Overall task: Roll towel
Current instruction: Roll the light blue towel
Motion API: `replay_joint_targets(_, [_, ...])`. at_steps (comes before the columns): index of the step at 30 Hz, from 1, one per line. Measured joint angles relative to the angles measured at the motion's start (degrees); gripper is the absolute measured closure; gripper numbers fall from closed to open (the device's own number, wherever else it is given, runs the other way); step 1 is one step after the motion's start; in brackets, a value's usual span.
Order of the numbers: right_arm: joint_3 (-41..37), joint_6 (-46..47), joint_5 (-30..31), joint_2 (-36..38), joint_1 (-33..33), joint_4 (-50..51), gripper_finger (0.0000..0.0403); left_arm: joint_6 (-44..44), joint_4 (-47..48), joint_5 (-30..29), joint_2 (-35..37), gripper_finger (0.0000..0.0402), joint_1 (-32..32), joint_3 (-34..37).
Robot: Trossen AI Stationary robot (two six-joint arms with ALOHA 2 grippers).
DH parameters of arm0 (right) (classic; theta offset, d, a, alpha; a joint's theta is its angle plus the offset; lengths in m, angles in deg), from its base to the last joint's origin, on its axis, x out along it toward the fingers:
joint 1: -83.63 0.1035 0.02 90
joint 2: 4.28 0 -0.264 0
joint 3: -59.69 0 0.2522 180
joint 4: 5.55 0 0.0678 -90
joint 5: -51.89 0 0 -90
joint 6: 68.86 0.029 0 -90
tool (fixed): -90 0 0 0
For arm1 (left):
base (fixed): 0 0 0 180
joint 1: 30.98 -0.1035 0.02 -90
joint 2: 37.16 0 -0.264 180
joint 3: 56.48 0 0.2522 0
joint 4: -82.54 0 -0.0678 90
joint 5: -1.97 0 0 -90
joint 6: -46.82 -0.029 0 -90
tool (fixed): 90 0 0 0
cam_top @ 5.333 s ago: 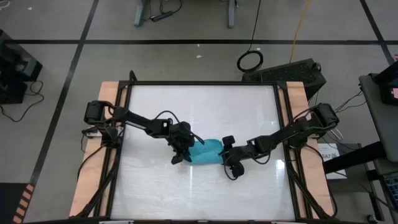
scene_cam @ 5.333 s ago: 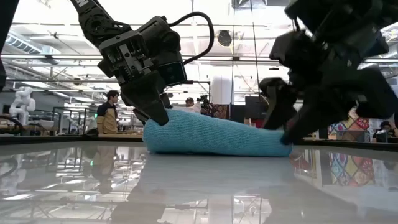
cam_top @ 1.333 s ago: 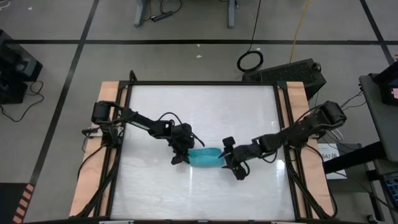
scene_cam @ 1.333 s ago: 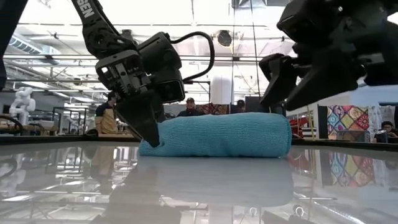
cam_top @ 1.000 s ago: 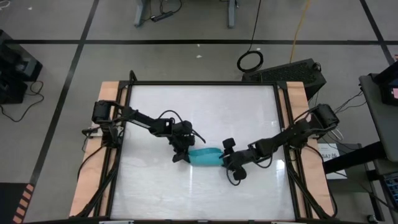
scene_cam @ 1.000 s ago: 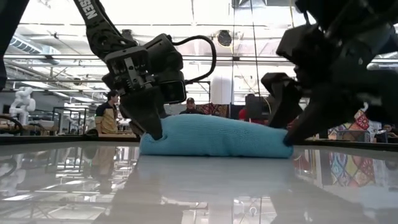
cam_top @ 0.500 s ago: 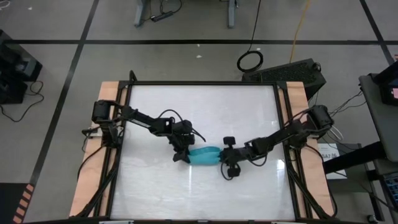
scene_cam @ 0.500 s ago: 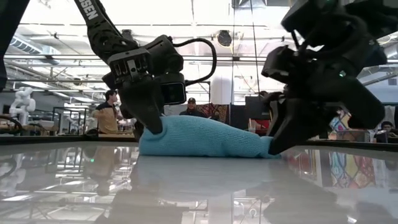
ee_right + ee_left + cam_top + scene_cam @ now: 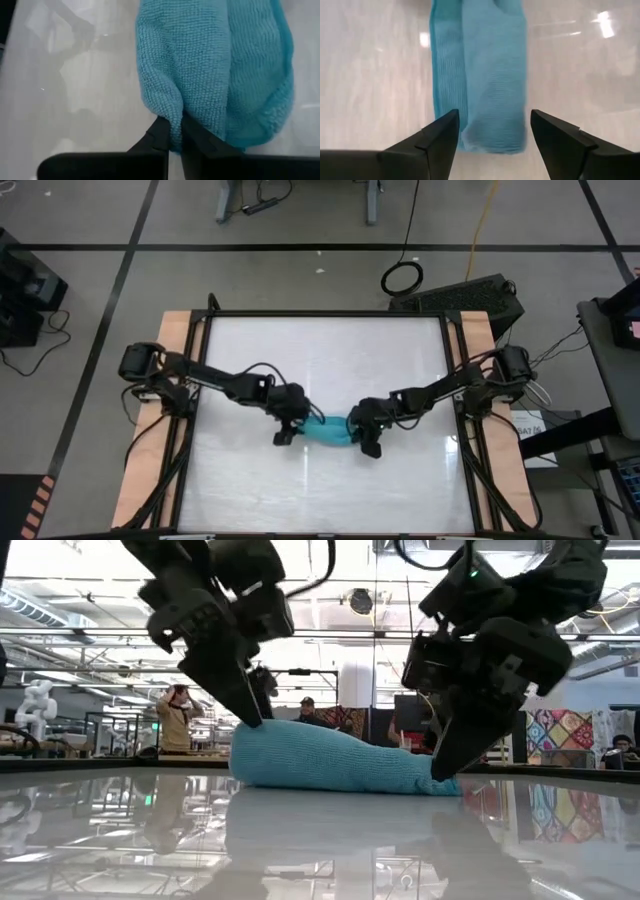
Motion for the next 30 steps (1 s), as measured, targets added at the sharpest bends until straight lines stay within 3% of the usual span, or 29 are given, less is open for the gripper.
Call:
replay_joint_targets(9, [-0.2, 6.9, -9.6, 0.4, -4.7, -0.3, 0.0390, -8.5, -1.7, -12.4, -1.6, 0.0150, 9.1, -0.1])
replay_joint_targets(16, [-0.2, 9.9, -13.5, 0.4, -7.5, -0.6, 0.0389, -10.7, -5.9, -20.2, -4.0, 0.0150, 10.6, -0.1])
replay_joint_targets(30, [-0.2, 12.3, -15.5, 0.4, -9.6, -1.1, 0.0388, -14.1, -6.6, -21.8, -4.5, 0.0151, 9.9, -0.1])
